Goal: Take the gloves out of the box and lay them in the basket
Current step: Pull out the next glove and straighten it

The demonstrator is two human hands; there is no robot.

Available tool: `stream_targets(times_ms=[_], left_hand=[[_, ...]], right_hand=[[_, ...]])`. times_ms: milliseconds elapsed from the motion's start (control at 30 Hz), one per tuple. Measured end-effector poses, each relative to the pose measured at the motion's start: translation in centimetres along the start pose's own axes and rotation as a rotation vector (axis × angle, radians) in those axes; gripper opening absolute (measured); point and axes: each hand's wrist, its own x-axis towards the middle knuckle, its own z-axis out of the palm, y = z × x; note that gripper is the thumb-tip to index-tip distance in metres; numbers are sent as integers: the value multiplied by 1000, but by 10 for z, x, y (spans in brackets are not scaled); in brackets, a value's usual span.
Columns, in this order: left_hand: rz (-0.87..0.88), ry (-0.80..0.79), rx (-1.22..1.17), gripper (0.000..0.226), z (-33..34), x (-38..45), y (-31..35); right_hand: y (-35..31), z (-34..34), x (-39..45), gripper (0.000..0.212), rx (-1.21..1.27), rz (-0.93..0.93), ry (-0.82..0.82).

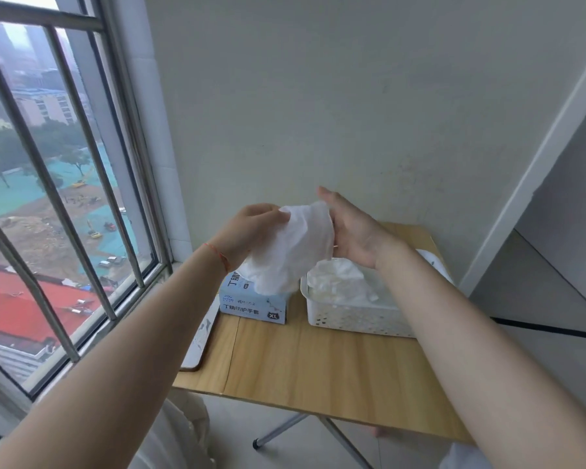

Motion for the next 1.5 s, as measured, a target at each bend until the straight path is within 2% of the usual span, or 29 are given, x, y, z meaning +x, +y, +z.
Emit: stream_targets(times_ms=[100,167,233,300,333,400,433,533,667,767,900,1000,1133,1233,1300,1500], left_hand=[[7,96,145,32,11,1,-6],[-31,156,223,40,14,2,-10],[-100,135,393,39,8,0,-13],[-164,-19,548,40,2,-2,-19],[-178,-124,553,36,-1,-2,-22],[-152,-274,395,21,1,-4,-26],[-126,-292,263,25,3,-4,-27],[-88,-232,-43,31,6,-5,-25],[-156,-232,-21,36,-6,-7,-32],[-200,-208,44,27,-18,-9,-43],[-237,-190,84,36,-28,-15,-50],[-245,-156,49,25,-30,-15,-51],[-216,-49,-52,20,-26,-10,-48],[-193,92,192,23,-14,0,-44],[-184,150,306,26,-7,14,-44],[-74,115,635,22,49,64,-24]], right_hand=[[6,-1,-4,34,-158,-61,140],[7,-2,-7,16,-177,-100,248],[6,-2,-8,17,-170,-121,311],[4,0,-7,31,-238,-120,338],[3,2,-4,38,-287,-131,339],[-1,11,-1,42,-356,-158,322],[-3,16,-1,40,-374,-174,312],[-10,28,1,33,-425,-224,323],[-18,32,7,21,-459,-303,497],[-18,29,11,25,-431,-320,612],[-15,30,14,35,-496,-263,650],[-15,28,13,34,-515,-215,661],[-13,18,16,15,-471,-78,673],[-4,1,16,22,-313,34,650],[4,-12,13,17,-226,95,630],[32,-75,-8,21,-134,219,643]])
